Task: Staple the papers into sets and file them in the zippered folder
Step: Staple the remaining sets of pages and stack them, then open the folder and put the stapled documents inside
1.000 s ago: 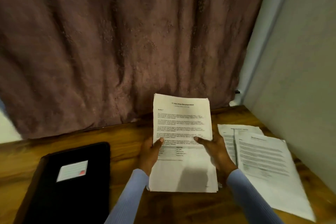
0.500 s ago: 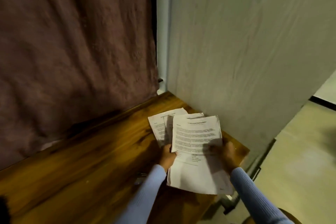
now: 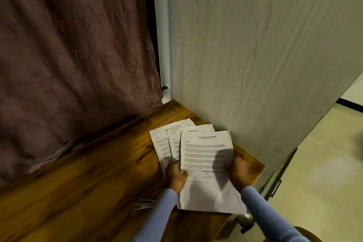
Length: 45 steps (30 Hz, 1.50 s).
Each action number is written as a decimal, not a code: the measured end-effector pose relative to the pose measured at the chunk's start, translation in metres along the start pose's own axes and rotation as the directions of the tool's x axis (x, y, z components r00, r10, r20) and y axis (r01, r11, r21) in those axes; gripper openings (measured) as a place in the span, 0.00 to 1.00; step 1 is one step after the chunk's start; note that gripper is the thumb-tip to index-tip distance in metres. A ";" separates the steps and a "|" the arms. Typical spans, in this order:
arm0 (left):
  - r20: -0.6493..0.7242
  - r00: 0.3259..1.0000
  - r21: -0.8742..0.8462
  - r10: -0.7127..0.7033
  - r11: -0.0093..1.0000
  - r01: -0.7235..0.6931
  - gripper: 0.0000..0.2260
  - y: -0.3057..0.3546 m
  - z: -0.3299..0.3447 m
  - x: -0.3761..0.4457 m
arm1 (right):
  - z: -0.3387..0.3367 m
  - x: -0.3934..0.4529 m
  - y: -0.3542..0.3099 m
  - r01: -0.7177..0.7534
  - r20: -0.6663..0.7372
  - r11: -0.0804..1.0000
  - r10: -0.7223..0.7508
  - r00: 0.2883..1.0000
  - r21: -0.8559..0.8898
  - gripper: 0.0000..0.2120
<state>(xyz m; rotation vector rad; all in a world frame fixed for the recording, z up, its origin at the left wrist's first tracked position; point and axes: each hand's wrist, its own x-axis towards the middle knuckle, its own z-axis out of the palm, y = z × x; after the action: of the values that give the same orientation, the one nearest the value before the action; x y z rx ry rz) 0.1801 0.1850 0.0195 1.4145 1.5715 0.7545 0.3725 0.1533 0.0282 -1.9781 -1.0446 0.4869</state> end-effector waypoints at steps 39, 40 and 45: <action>-0.579 0.808 0.268 -0.114 0.909 0.320 0.14 -0.260 -0.285 -0.252 | 0.284 -0.375 -0.117 0.901 0.863 0.252 -0.459 -0.211 0.355 0.34; -0.523 0.847 0.374 -0.091 0.869 0.324 0.17 -0.264 -0.288 -0.258 | 0.287 -0.379 -0.112 0.919 0.867 0.226 -0.461 -0.190 0.322 0.38; -0.228 0.927 0.658 -0.297 0.655 0.371 0.40 -0.301 -0.292 -0.285 | 0.285 -0.381 -0.093 0.953 0.865 0.107 -0.457 -0.205 0.282 0.37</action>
<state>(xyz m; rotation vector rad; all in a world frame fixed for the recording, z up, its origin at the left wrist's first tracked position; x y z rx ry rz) -0.2229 -0.1135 -0.0572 1.5212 2.2614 -0.0312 -0.0788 0.0118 -0.0778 -0.6876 -3.1367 0.3923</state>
